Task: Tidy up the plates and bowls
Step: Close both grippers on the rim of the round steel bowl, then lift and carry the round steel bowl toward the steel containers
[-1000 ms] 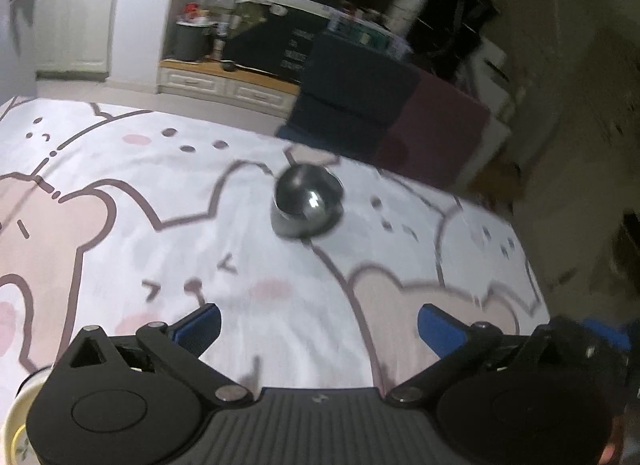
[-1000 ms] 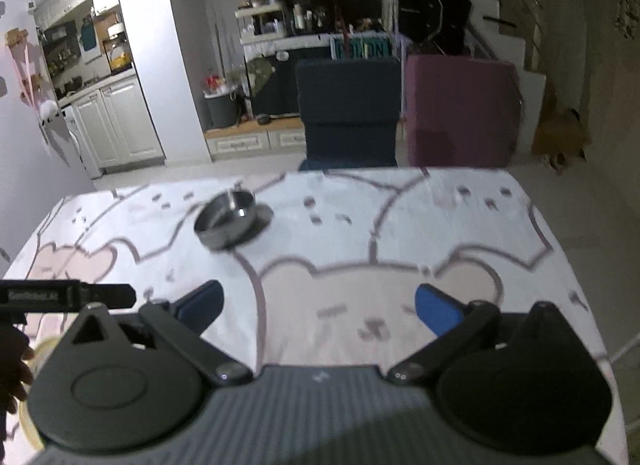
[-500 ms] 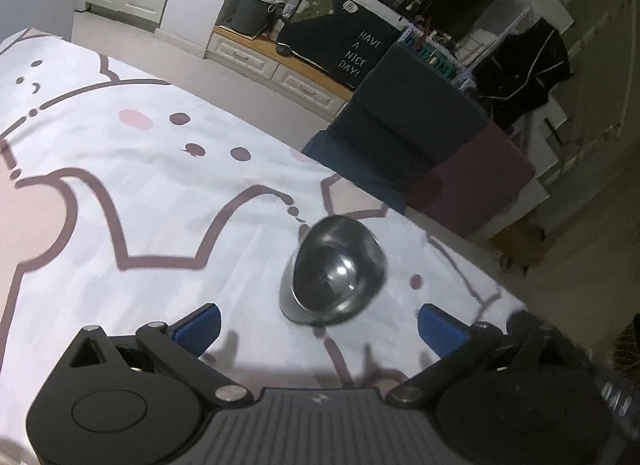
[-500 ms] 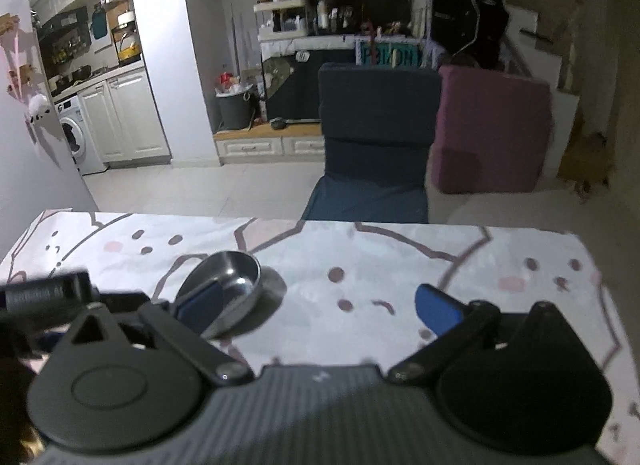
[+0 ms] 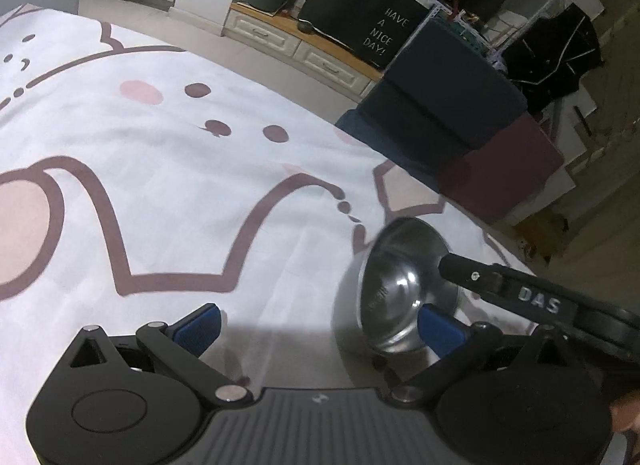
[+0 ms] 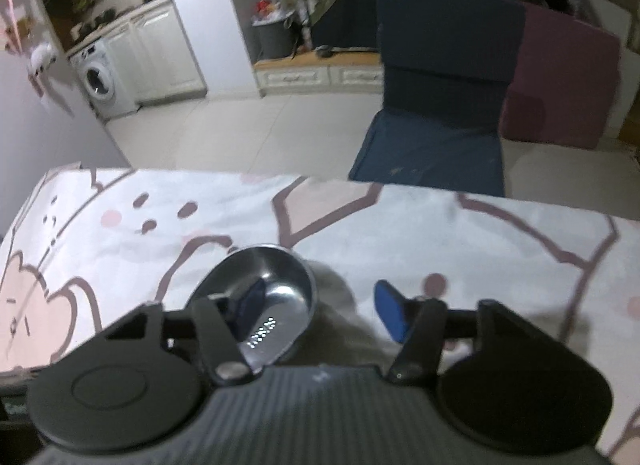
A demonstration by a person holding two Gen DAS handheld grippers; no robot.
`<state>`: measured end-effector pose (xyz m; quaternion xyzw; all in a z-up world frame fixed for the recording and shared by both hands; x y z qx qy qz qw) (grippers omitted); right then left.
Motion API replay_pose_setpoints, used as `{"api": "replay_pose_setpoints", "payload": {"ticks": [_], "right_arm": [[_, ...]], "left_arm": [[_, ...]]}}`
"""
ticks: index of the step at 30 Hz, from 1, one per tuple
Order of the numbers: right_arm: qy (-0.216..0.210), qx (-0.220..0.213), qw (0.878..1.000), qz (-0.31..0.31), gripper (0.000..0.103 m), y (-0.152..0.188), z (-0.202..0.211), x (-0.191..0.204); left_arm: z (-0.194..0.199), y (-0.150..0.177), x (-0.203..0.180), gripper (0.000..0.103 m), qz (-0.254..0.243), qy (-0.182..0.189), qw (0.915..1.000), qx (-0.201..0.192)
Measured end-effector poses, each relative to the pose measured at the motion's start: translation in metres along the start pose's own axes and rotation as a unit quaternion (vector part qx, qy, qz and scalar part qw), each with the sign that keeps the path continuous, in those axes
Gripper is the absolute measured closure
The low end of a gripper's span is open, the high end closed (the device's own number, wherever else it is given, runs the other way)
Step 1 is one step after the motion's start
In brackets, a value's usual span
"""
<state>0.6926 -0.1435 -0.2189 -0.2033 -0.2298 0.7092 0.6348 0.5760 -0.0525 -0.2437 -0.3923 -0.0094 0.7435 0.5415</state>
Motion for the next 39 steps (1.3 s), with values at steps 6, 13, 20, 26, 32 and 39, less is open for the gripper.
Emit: {"api": "replay_pose_setpoints", "payload": {"ticks": [6, 13, 20, 26, 32, 39], "right_arm": [[0.023, 0.017, 1.000, 0.002, 0.078, 0.001, -0.018, 0.005], [0.025, 0.017, 0.999, 0.029, 0.098, 0.006, -0.010, 0.008], [0.023, 0.019, 0.999, 0.033, 0.099, 0.010, -0.005, 0.007], [0.030, 0.024, 0.999, 0.020, 0.099, 0.023, 0.009, 0.002], [0.039, 0.006, 0.999, 0.004, 0.099, 0.033, 0.042, -0.002], [0.035, -0.025, 0.999, -0.032, 0.098, 0.049, 0.103, -0.015]], "left_arm": [[-0.012, 0.005, 0.001, 0.030, -0.021, 0.002, 0.9995, 0.022], [-0.016, 0.012, -0.008, 0.071, -0.009, 0.044, 0.9985, 0.031], [-0.015, 0.018, -0.015, 0.087, -0.017, 0.041, 0.9983, 0.039], [-0.004, 0.021, -0.019, 0.095, -0.017, 0.042, 0.9978, 0.048], [0.023, 0.025, -0.038, 0.098, -0.039, 0.047, 0.9973, 0.041], [0.072, 0.037, -0.073, 0.098, -0.090, 0.052, 0.9943, 0.025]]}}
Point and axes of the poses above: each gripper's, at about its wrist camera, not at the fingertips, and z roughly against the way its jaws point, x to its left, y to its underside, the point moved 10 cm from there along -z, roughly the way its jaws point, and after that the axes turned 12 degrees about y, right-handed, at the moved point
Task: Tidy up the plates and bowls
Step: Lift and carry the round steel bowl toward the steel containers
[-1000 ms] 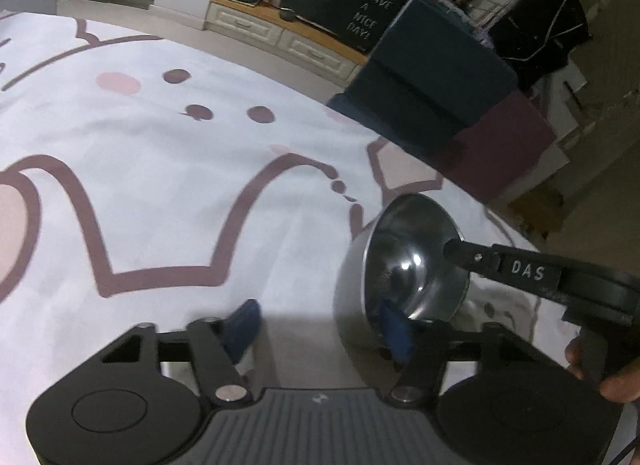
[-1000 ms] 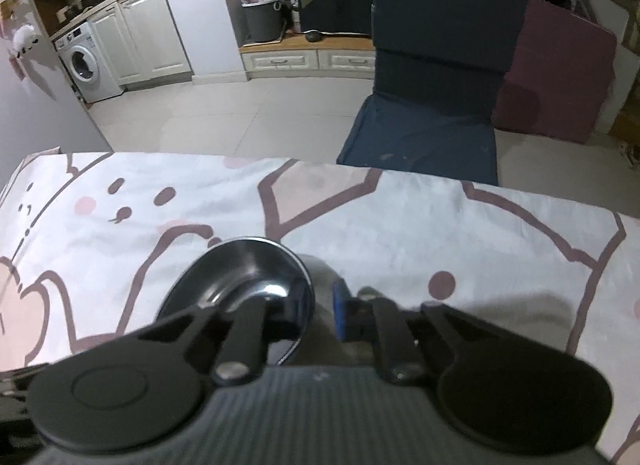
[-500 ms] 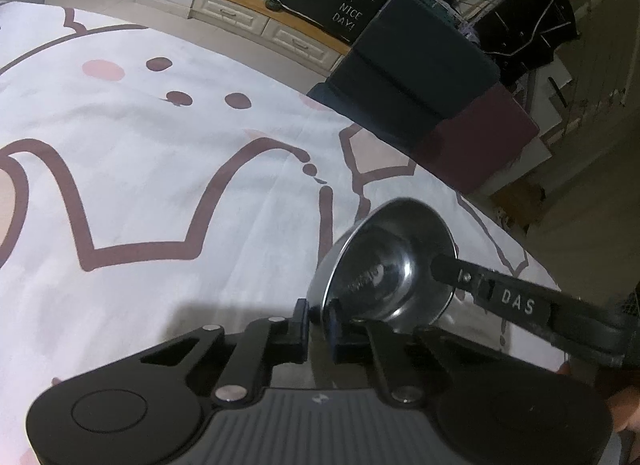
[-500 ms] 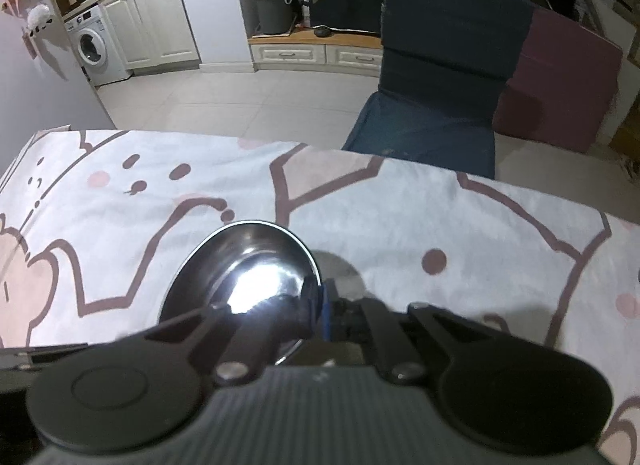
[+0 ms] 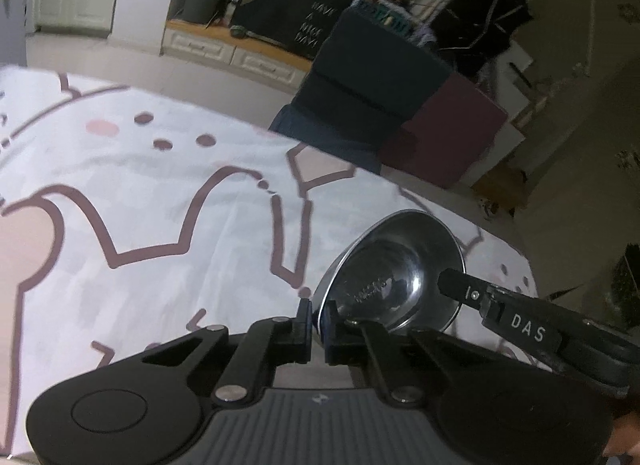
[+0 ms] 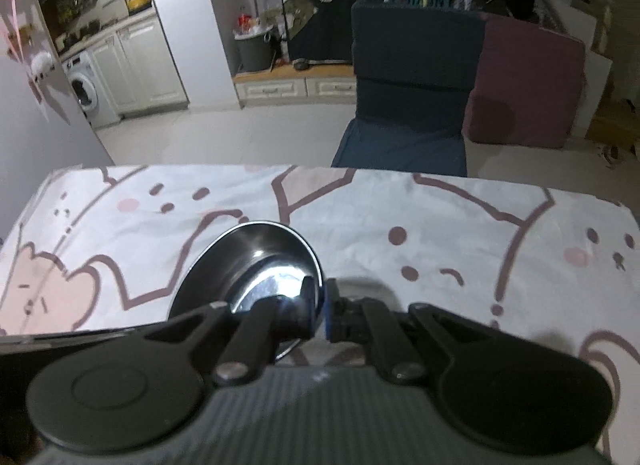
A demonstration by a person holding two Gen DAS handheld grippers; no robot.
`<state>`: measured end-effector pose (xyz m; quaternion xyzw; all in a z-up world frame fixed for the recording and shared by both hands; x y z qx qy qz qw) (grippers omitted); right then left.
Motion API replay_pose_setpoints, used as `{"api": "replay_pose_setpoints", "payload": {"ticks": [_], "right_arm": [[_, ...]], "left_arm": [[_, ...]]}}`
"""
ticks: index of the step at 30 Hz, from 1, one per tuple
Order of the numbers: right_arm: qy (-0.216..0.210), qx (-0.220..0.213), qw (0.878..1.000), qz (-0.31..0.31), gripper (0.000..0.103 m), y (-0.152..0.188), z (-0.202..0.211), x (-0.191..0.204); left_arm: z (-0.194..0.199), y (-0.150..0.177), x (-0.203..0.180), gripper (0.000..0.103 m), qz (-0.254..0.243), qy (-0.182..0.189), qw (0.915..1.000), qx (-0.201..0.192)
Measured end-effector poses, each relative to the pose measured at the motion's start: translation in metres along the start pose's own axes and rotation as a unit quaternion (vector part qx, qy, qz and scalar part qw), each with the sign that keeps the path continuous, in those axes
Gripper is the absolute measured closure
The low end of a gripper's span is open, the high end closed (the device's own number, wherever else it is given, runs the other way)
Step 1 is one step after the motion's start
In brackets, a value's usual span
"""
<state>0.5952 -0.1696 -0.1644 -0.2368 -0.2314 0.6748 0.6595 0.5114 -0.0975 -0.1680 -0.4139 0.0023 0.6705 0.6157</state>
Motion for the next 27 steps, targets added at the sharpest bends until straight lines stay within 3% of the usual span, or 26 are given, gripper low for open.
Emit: {"api": "replay_pose_setpoints", "payload": {"ticks": [9, 16, 27], "right_arm": [[-0.022, -0.048, 0.997, -0.063, 0.097, 0.029, 0.092, -0.027], [-0.024, -0.073, 0.992, -0.096, 0.096, 0.063, 0.146, -0.052], [-0.014, -0.058, 0.990, -0.127, 0.096, 0.144, 0.180, -0.086]], "left_arm": [[0.063, 0.030, -0.050, 0.098, -0.052, 0.010, 0.9984, -0.021], [0.086, 0.066, -0.079, 0.099, -0.071, 0.028, 0.9970, -0.016], [0.078, 0.158, -0.090, 0.100, -0.075, 0.055, 0.9947, 0.044]]}}
Point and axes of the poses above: each gripper's, at about its wrist camera, not at the fingertips, and z roughly against the way its jaws point, x to its left, y to its underside, the point moved 10 cm from there along -z, roughly the way its jaws point, and after that the axes turned 12 degrees about y, right-handed, at the moved point
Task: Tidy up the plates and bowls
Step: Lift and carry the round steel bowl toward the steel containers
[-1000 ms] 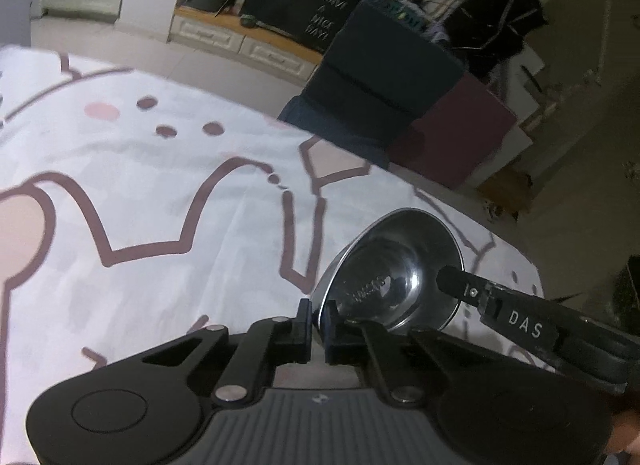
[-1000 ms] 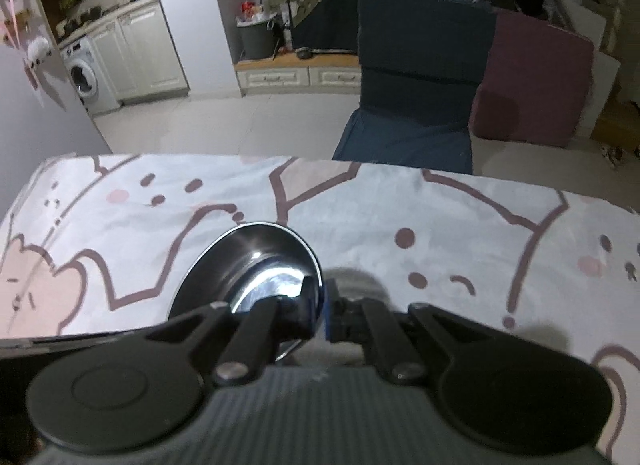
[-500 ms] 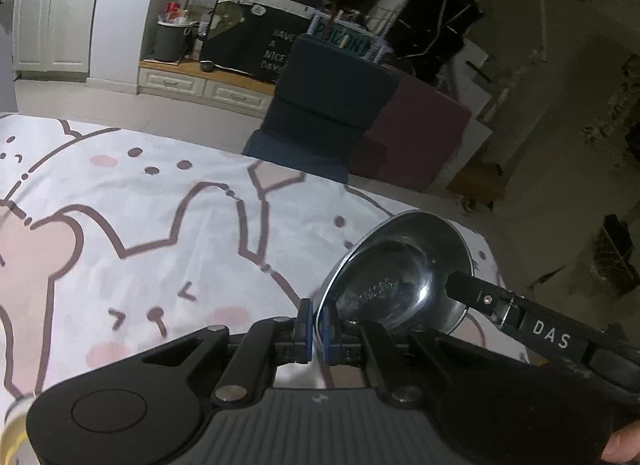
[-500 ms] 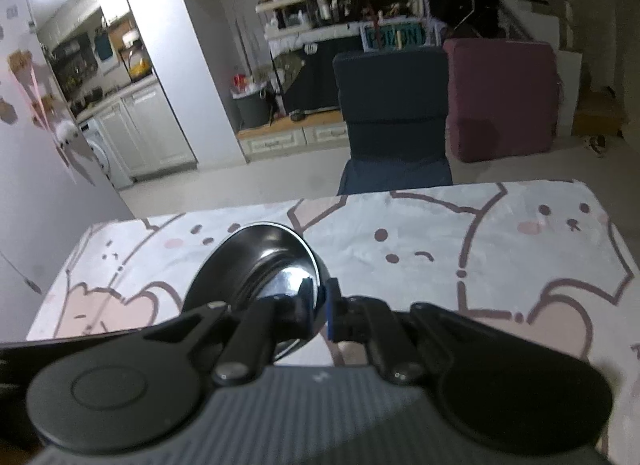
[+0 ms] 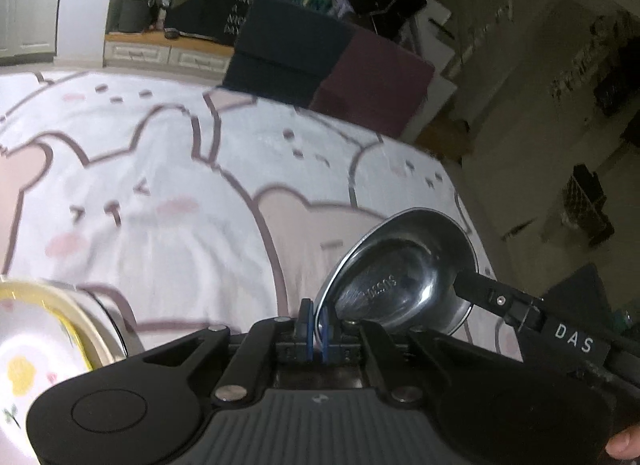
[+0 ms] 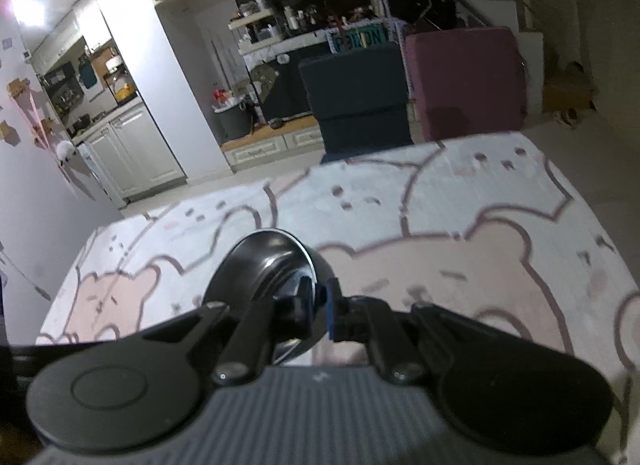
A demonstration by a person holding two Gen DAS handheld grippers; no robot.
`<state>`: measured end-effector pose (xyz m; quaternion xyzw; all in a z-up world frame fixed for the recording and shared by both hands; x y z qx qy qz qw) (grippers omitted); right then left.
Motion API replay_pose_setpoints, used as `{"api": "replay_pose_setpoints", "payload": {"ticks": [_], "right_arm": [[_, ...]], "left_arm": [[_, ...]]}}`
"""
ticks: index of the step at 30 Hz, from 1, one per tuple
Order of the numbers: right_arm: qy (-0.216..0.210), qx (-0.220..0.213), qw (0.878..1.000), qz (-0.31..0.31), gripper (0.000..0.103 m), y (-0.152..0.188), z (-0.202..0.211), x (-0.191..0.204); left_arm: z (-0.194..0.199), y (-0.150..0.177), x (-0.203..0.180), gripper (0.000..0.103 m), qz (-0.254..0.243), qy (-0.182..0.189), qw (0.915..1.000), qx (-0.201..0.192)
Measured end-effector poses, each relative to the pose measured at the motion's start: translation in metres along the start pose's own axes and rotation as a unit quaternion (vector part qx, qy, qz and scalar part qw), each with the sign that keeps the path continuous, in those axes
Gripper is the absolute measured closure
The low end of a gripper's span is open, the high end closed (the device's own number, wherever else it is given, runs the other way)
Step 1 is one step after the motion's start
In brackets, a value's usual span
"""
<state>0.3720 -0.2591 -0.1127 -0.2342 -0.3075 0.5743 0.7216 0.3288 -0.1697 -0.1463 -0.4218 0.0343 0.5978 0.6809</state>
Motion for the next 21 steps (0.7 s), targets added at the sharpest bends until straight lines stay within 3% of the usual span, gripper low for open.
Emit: {"api": "replay_pose_setpoints", "payload": {"ticks": [11, 21], "right_arm": [[0.019, 0.048, 0.999, 0.014, 0.096, 0.072, 0.009, -0.031], [0.042, 0.098, 0.993, 0.041, 0.097, 0.100, -0.015, -0.035]], "left_arm": [[-0.019, 0.059, 0.002, 0.099, -0.008, -0.002, 0.9985, 0.053], [-0.029, 0.080, 0.007, 0.100, -0.036, -0.015, 0.9956, 0.085]]}}
Point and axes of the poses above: each gripper's, at about its wrist camera, not at the fingertips, and z roughly against the way its jaws point, x to its left, y to its underside, the point moved 10 cm from there along -z, roughly the way its jaws point, and after that the axes turned 12 degrees about y, right-handed, at the moved point
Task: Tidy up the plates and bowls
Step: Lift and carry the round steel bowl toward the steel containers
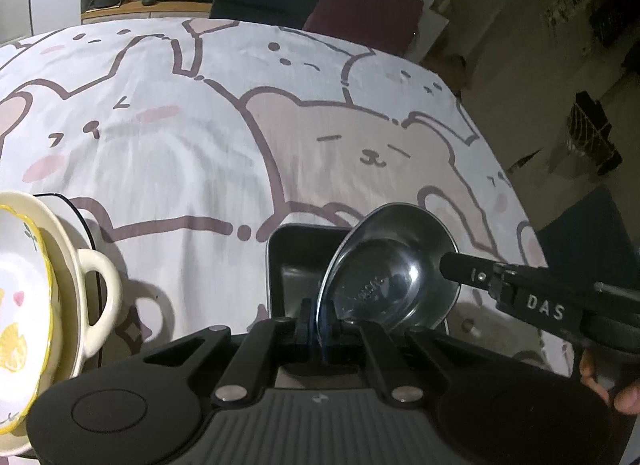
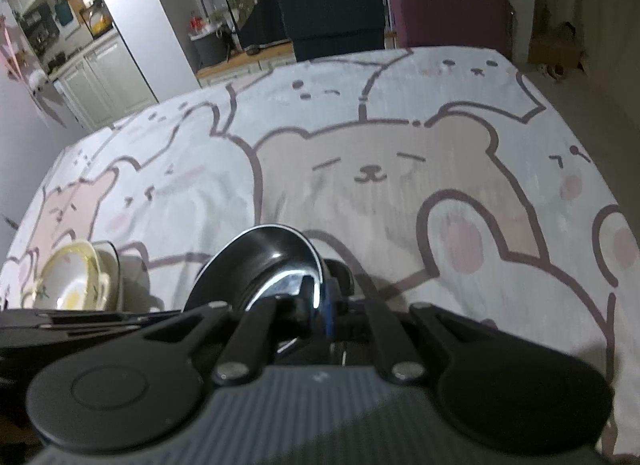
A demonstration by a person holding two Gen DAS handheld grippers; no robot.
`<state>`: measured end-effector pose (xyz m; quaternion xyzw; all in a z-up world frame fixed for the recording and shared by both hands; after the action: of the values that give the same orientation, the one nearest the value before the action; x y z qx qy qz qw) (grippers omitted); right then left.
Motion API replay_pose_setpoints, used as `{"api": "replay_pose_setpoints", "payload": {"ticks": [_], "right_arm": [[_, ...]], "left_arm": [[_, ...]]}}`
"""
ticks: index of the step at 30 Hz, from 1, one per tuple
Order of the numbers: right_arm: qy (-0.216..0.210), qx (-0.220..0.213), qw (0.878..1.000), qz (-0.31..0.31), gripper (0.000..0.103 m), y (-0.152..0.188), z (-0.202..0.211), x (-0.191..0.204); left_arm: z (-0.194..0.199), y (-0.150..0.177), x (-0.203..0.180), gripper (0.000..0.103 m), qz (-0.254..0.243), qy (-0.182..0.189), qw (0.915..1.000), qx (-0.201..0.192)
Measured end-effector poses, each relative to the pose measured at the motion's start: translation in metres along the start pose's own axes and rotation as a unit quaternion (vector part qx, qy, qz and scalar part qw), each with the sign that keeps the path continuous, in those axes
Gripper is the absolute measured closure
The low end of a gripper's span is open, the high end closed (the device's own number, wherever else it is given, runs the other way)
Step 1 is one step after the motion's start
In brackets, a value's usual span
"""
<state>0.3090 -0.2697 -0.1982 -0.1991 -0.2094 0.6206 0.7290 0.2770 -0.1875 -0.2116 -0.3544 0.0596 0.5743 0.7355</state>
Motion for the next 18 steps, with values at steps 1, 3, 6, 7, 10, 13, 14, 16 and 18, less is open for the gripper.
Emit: {"api": "replay_pose_setpoints", "payload": {"ticks": [1, 3, 6, 7, 10, 13, 14, 16, 18], "right_arm": [[0.002, 0.004, 1.000, 0.002, 0.097, -0.001, -0.002, 0.000], [0.005, 0.011, 1.000, 0.005, 0.098, 0.001, -0.004, 0.001], [0.007, 0.021, 1.000, 0.008, 0.097, 0.004, -0.011, 0.002], [0.006, 0.024, 1.000, 0.006, 0.097, 0.005, -0.013, 0.003], [0.005, 0.031, 0.999, 0.007, 0.097, 0.007, -0.016, 0.004], [0.010, 0.038, 0.999, 0.013, 0.097, 0.009, -0.022, 0.005], [0.012, 0.041, 0.999, 0.015, 0.097, 0.010, -0.023, 0.005], [0.014, 0.044, 0.999, 0.016, 0.097, 0.010, -0.026, 0.005], [0.016, 0.047, 0.999, 0.019, 0.097, 0.010, -0.028, 0.005]], "left_arm": [[-0.001, 0.001, 0.001, 0.100, -0.003, -0.002, 1.0000, 0.002], [-0.002, 0.002, 0.002, 0.100, -0.008, -0.006, 0.9999, 0.005], [-0.005, 0.004, 0.005, 0.100, -0.012, -0.011, 0.9998, 0.009], [-0.006, 0.004, 0.006, 0.100, -0.013, -0.012, 0.9998, 0.011], [-0.009, 0.006, 0.006, 0.100, -0.028, -0.020, 0.9993, 0.016], [-0.012, 0.007, 0.004, 0.100, -0.047, -0.027, 0.9983, 0.023], [-0.013, 0.008, 0.004, 0.100, -0.050, -0.028, 0.9981, 0.025], [-0.015, 0.008, 0.004, 0.100, -0.057, -0.032, 0.9975, 0.027], [-0.016, 0.008, 0.004, 0.100, -0.063, -0.036, 0.9969, 0.028]]}}
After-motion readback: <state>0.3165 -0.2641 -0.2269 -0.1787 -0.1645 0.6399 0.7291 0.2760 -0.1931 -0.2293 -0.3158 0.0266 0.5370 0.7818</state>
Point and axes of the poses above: each gripper's, at about its wrist camera, not at the fingertips, and z roughly against the way its jaws point, x to its left, y to its underside, the point moved 10 cm from there along -z, roughly the way its jaws point, and after that the axes turned 12 degrees about y, right-handed, at the moved point
